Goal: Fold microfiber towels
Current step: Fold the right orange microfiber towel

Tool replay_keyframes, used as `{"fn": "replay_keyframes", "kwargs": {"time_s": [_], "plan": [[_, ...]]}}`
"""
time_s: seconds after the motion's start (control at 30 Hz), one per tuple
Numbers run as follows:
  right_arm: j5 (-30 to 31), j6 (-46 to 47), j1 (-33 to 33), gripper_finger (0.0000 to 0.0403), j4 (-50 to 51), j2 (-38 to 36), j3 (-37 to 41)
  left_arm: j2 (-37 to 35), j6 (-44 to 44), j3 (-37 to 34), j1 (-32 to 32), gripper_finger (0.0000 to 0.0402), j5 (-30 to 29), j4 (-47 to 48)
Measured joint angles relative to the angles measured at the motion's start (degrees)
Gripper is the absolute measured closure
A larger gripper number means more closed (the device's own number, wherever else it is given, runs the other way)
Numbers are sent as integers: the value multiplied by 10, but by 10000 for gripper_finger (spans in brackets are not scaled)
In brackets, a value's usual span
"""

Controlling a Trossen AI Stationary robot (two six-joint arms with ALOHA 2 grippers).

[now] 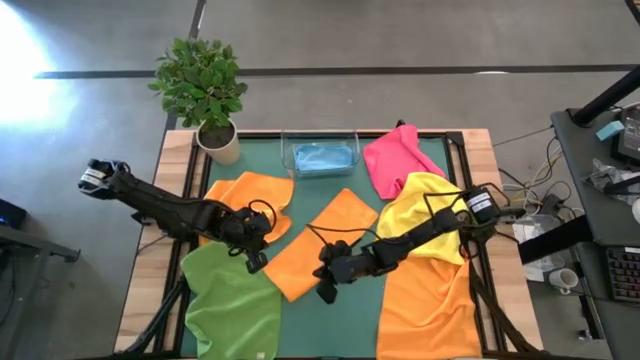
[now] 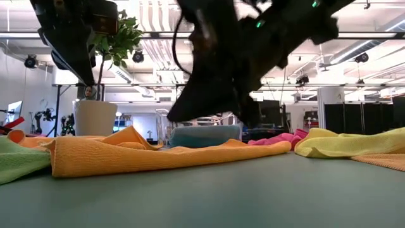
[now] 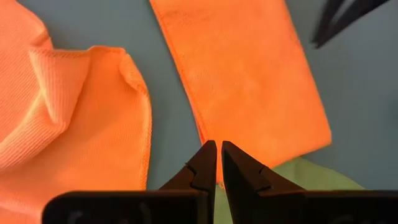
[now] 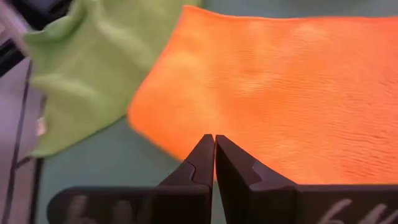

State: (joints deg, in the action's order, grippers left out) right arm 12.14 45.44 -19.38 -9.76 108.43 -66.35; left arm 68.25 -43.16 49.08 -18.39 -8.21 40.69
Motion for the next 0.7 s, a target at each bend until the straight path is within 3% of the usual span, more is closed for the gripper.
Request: {"fn": "replay_keyframes", "kwargs": {"time_s": [0.43,0.53,0.7], "plan": [[-47,61,1,394,21,48,0,0,0,0,0,391,0,-3],[-46,66,-15,394,48,43,-1,0,0,0,0,391,0,-3],[-100,66,-45,394,121,18,-1,0,0,0,0,391,0,-4]]}}
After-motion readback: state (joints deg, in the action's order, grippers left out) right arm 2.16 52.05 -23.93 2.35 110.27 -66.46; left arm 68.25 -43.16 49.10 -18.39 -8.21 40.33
